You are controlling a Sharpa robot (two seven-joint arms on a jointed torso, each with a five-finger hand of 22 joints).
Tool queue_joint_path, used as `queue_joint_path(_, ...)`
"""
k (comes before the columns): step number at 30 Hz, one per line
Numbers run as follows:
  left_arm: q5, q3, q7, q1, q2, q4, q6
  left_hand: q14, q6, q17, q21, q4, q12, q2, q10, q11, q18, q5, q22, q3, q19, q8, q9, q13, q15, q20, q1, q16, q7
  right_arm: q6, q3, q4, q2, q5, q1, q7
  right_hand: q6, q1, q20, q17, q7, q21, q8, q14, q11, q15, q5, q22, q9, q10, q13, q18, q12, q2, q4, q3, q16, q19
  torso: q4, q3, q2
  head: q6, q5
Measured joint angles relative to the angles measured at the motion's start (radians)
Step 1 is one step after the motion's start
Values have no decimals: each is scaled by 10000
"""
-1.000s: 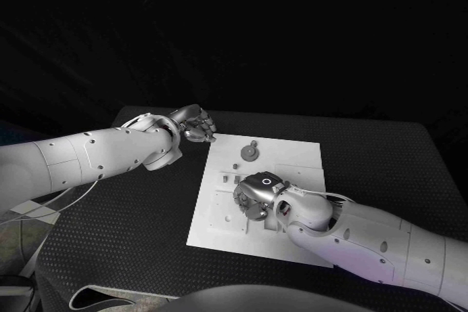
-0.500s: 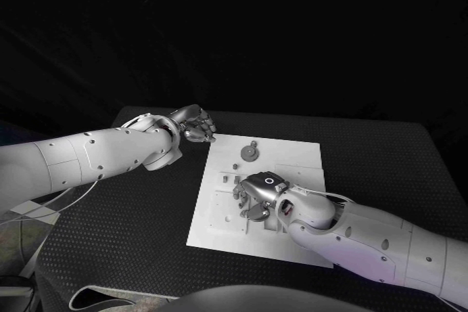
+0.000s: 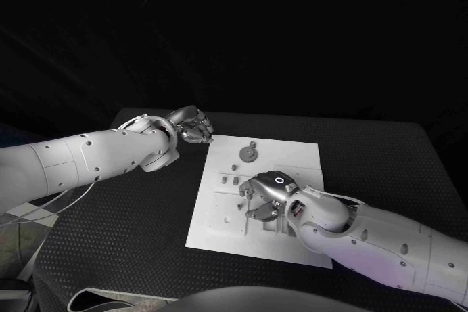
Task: Assemble the parts on the task board
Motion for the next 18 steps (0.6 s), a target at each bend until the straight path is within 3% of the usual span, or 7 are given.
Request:
queue_joint_path(4, 3, 0, 0, 0, -41, 4, 0, 0, 0, 0, 0, 0, 0, 0, 1, 0, 0, 0, 0, 0, 0, 0, 0, 0, 0, 0, 0, 0, 0, -202, 450, 429, -436, 2, 70, -64, -3, 0, 1, 1, 2, 0, 0, 0, 1, 0, 0, -9, 0, -1, -4, 0, 0, 0, 27, -27, 0, 0, -10, 4, -2, 45, -37)
queue_joint_path(8, 14, 0, 0, 0, -96, 0, -1, 0, 0, -1, 0, 0, 0, 0, -5, 5, 0, 0, 0, 0, 0, 0, 0, 0, 0, 0, 0, 0, 0, -292, 831, 929, -972, 60, 392, -94, -21, -183, 18, 1, 17, 0, 0, -1, 19, 1, 0, -16, -13, -18, -6, -1, 0, -183, 127, -127, 0, -17, -17, 13, -2, 98, -80)
queue_joint_path(12, 30, 0, 0, 1, -129, -7, -2, 0, 0, -1, 0, -1, 0, 0, -23, 23, 0, 0, 0, 0, 0, 0, -9, 0, 0, 0, 0, 0, 0, -186, 859, 1225, -1516, 133, 877, -116, -397, -1023, 90, -4, -18, -96, 0, -113, 148, 112, 0, -59, -100, -323, -111, 0, 1, -376, 326, -478, 0, -89, -31, 20, -1, 138, -112)
queue_joint_path(14, 38, 0, 0, 1, -138, -8, -2, 0, 0, -2, 0, -1, 0, 0, -23, 24, 0, 0, 0, -1, 0, 0, -9, 0, 0, 0, 0, 0, 0, -21, 864, 1389, -1808, 165, 1044, -128, -773, -1285, 127, -10, -167, -222, 1, -298, 308, 292, 0, -83, -177, -842, -254, -1, 1, -398, 206, -648, -84, -269, -37, 20, -2, 162, -131)
queue_joint_path(18, 49, 0, 3, 0, -133, -15, -2, -1, 0, 8, 0, -1, 0, 0, -24, 24, -1, 0, 0, -1, -1, 0, -8, 0, 0, 0, 0, 0, 0, 506, 858, 1497, -2083, 207, 1174, -164, -1525, -1371, 211, -57, -644, -429, -34, -630, 737, 589, 0, -184, -332, -2095, -667, 0, -28, -445, 119, -614, -149, -496, -51, 20, -11, 221, -177)
